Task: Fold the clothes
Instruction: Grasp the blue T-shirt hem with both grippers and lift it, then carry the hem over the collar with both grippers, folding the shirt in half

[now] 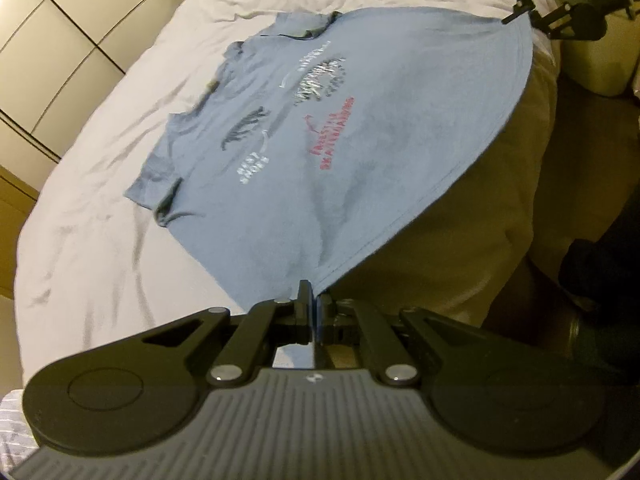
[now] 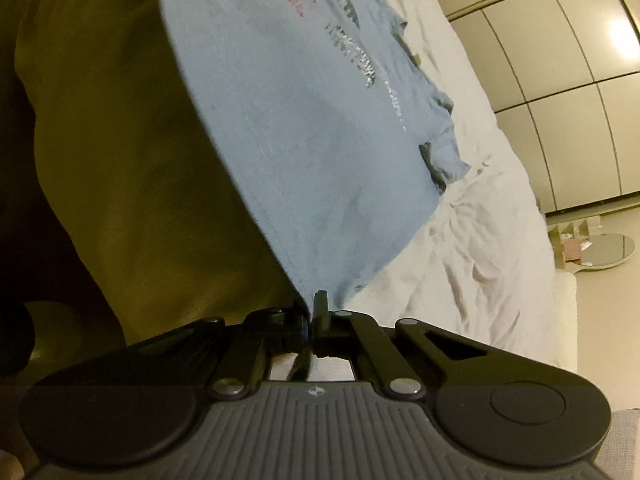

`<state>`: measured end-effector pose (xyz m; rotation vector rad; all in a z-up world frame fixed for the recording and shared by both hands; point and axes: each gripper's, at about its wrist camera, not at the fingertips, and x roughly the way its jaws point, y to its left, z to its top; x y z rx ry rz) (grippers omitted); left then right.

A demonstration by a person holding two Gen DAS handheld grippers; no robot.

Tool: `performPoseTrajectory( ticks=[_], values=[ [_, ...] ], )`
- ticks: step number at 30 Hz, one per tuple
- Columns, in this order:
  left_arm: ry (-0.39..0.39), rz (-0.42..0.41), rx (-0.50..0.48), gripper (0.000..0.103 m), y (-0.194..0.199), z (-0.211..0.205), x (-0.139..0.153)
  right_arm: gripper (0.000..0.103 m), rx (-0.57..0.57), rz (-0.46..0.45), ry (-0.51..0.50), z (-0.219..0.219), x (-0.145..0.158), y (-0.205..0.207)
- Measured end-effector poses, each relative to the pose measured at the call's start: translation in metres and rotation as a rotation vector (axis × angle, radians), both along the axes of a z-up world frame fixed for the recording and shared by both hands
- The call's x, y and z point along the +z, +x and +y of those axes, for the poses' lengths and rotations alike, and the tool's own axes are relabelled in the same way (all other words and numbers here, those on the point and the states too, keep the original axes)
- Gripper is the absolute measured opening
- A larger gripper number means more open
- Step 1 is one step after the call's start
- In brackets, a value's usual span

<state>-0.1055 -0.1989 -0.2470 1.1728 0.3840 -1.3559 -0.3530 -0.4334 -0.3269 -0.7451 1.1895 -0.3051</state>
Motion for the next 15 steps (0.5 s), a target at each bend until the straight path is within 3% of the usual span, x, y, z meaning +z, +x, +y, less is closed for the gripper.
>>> performPoseTrajectory(
  ticks=[9, 15],
  values=[
    [-0.002, 0.04, -0.052, 0.0, -0.008, 0.028, 0.029, 0.0, 0.016, 0.042, 0.017, 0.015, 0.054, 0.001],
    [-0.029, 0.06, -0.046, 0.0, 0.01, 0.022, 0.056, 0.0, 0.011, 0.016, 0.021, -0.003, 0.099, 0.023]
  ],
)
